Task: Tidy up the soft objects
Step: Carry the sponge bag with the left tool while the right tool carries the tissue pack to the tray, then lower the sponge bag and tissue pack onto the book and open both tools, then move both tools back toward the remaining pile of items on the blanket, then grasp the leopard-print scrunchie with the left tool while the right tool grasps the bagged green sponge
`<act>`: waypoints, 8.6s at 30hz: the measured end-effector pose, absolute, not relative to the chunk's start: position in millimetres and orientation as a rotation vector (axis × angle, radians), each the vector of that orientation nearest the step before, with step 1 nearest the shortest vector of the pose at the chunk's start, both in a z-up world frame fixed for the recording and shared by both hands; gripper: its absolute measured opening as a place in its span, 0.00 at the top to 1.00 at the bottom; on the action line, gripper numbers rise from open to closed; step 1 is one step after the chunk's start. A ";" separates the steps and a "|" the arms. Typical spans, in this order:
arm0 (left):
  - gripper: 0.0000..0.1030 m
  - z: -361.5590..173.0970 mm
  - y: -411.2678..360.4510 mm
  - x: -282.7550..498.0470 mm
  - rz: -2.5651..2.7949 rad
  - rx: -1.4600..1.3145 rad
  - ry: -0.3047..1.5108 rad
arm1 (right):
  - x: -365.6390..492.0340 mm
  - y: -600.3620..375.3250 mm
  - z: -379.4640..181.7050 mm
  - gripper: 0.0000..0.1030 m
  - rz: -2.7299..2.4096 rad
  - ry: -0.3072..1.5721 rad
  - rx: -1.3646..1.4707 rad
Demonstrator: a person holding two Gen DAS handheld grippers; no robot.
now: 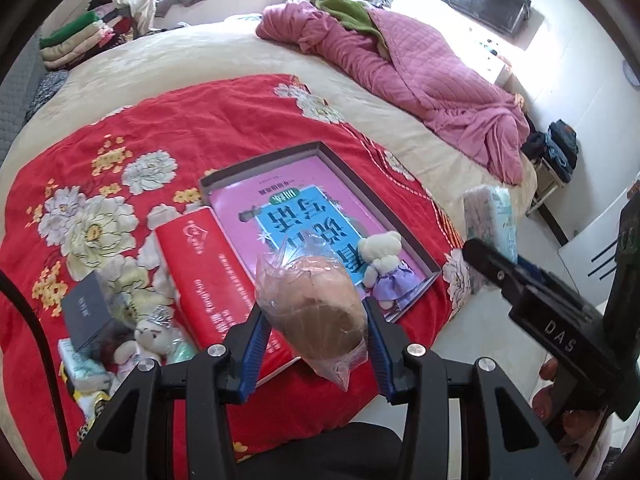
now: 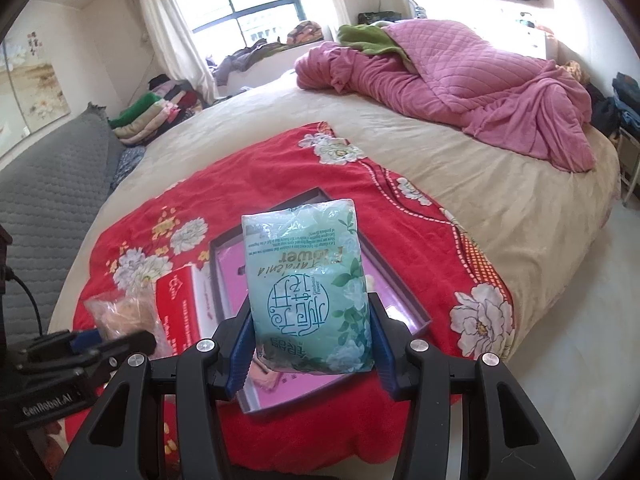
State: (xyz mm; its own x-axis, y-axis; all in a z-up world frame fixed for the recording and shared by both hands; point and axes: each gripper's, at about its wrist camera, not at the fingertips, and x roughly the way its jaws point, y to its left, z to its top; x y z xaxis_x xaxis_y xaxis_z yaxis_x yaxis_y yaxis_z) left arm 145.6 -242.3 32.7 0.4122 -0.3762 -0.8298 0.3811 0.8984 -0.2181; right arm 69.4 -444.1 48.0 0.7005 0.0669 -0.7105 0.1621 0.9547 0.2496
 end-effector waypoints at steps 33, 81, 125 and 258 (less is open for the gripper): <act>0.55 -61.6 -325.8 183.6 -0.573 0.125 1.235 | 127.4 -481.8 -37.3 0.49 -0.064 0.943 0.337; 0.55 -87.9 -329.5 190.7 -0.576 0.094 1.292 | 137.0 -489.3 -74.0 0.39 -0.087 0.975 0.384; 0.34 -40.4 -303.2 171.0 -0.554 0.056 1.196 | 108.6 -494.1 -49.4 0.34 -0.133 0.957 0.390; 0.48 -122.0 64.1 89.6 -0.145 -0.543 1.226 | 80.2 -113.3 -94.2 0.27 0.281 0.906 -0.869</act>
State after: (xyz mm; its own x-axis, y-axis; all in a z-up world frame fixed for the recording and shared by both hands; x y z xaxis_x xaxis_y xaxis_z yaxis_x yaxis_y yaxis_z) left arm 89.6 64.1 -122.0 0.3470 -0.3900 -0.8529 -0.1808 0.8646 -0.4689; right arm 80.2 -113.3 -94.2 0.6086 -0.1330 -0.7823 -0.5521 0.6372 -0.5378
